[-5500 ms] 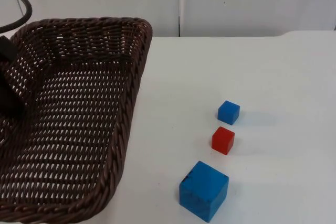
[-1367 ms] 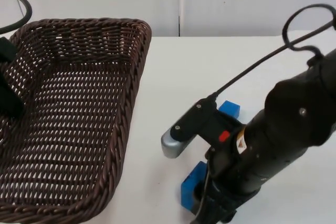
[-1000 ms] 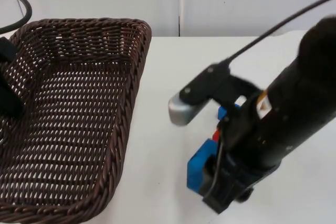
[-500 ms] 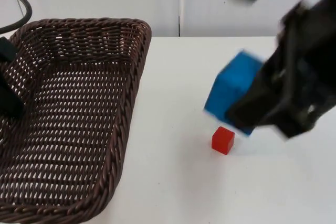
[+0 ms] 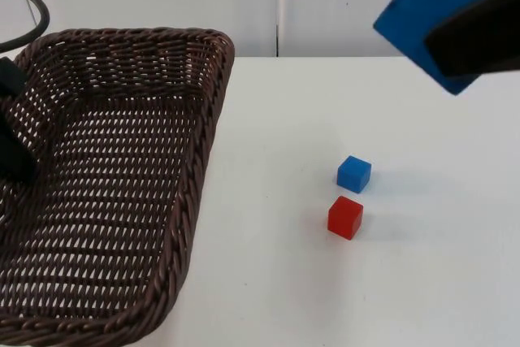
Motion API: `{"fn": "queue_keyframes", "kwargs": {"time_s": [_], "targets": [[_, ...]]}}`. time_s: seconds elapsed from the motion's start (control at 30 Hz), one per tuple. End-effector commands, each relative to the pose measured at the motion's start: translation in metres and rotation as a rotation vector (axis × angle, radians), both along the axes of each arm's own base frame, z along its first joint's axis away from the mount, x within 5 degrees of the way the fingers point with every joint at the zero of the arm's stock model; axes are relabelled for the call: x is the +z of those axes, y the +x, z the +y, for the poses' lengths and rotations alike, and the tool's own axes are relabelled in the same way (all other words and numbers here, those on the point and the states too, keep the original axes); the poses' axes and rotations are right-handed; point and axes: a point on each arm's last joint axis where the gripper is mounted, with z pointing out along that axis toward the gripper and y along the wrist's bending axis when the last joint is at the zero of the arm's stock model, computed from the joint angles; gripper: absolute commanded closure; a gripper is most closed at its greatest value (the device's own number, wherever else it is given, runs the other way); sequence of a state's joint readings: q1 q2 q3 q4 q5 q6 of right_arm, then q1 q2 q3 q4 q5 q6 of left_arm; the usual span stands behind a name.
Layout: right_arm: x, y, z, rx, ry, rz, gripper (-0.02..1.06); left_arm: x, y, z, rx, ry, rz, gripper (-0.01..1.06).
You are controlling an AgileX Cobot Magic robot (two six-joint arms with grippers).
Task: Pick up the basket with the left hand and place the largest block into the basket with the right hand.
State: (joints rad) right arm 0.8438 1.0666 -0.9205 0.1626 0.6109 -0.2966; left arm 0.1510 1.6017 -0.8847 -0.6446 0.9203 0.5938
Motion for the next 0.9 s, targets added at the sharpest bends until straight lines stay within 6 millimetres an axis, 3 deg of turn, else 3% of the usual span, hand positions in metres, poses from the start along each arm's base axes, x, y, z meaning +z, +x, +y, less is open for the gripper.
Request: {"fn": "queue_keyframes", "kwargs": {"time_s": [0.0, 0.53, 0.73, 0.83, 0.87], "targets": [[0.005, -0.002, -0.001, 0.006, 0.015, -0.019, 1.05, 0.004, -0.002, -0.002, 0.010, -0.015, -0.006, 1.05], [0.008, 0.008, 0.010, -0.020, 0.107, -0.069, 1.05, 0.004, -0.002, -0.002, 0.009, -0.016, -0.004, 1.05], [0.008, 0.030, 0.035, -0.017, 0.074, -0.037, 1.05, 0.004, -0.002, -0.002, 0.011, -0.017, -0.004, 1.05], [0.012, 0.053, 0.063, -0.002, 0.027, 0.003, 1.05, 0.004, -0.002, -0.002, 0.010, -0.019, -0.003, 1.05], [0.012, 0.053, 0.063, -0.002, 0.027, 0.003, 1.05, 0.004, -0.002, -0.002, 0.010, -0.019, -0.003, 1.05]]}}
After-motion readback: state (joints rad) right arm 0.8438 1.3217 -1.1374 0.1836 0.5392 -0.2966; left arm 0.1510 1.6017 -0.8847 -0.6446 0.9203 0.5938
